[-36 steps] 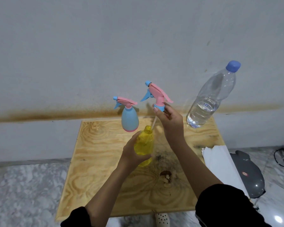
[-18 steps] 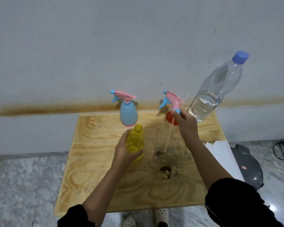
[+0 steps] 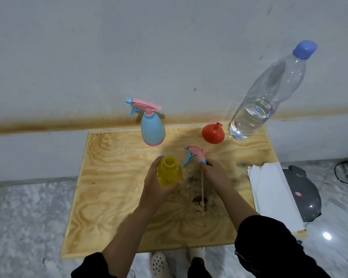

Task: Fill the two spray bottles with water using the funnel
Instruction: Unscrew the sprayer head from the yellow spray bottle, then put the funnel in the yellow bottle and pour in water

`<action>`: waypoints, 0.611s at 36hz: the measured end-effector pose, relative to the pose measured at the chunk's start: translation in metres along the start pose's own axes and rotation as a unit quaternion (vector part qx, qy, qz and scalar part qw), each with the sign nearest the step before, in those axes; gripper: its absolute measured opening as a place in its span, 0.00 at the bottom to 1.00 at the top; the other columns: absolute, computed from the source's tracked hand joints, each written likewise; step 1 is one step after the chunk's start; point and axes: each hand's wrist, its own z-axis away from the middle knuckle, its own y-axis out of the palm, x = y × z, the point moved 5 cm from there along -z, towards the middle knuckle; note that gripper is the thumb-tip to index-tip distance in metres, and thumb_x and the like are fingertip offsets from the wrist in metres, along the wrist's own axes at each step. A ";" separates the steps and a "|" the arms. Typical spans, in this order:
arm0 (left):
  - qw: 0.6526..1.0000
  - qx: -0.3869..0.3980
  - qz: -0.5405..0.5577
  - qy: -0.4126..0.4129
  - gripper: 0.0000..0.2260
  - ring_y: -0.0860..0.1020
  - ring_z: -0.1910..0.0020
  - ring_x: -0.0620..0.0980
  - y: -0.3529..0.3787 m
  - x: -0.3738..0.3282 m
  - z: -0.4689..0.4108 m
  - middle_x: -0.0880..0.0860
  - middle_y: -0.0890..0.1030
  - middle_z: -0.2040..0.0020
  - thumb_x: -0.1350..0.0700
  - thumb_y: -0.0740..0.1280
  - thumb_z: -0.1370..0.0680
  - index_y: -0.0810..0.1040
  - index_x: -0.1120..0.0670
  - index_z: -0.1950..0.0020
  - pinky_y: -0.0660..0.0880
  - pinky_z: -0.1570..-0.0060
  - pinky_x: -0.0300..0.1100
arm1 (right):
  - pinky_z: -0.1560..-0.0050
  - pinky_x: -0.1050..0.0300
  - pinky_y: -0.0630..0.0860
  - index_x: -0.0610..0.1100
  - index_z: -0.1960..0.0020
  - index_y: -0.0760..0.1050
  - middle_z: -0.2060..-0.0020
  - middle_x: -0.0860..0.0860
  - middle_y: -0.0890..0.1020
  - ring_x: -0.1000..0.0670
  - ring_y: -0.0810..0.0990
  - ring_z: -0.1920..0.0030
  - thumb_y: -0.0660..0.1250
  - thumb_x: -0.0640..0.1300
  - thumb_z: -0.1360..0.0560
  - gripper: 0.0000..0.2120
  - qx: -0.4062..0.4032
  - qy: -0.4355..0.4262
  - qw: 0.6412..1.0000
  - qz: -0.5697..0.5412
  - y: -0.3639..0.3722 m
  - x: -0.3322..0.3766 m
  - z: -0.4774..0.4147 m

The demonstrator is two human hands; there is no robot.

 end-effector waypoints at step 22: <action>0.999 -0.015 -0.028 0.029 0.38 0.64 0.30 0.49 0.000 0.016 0.008 0.47 0.62 0.28 0.38 0.69 0.32 0.47 0.29 0.31 0.70 0.36 0.52 | 0.51 0.59 0.69 0.45 0.42 0.76 0.49 0.50 0.78 0.51 0.74 0.48 0.62 0.53 0.24 0.15 -0.111 -0.092 0.986 0.088 0.020 -0.016 -0.006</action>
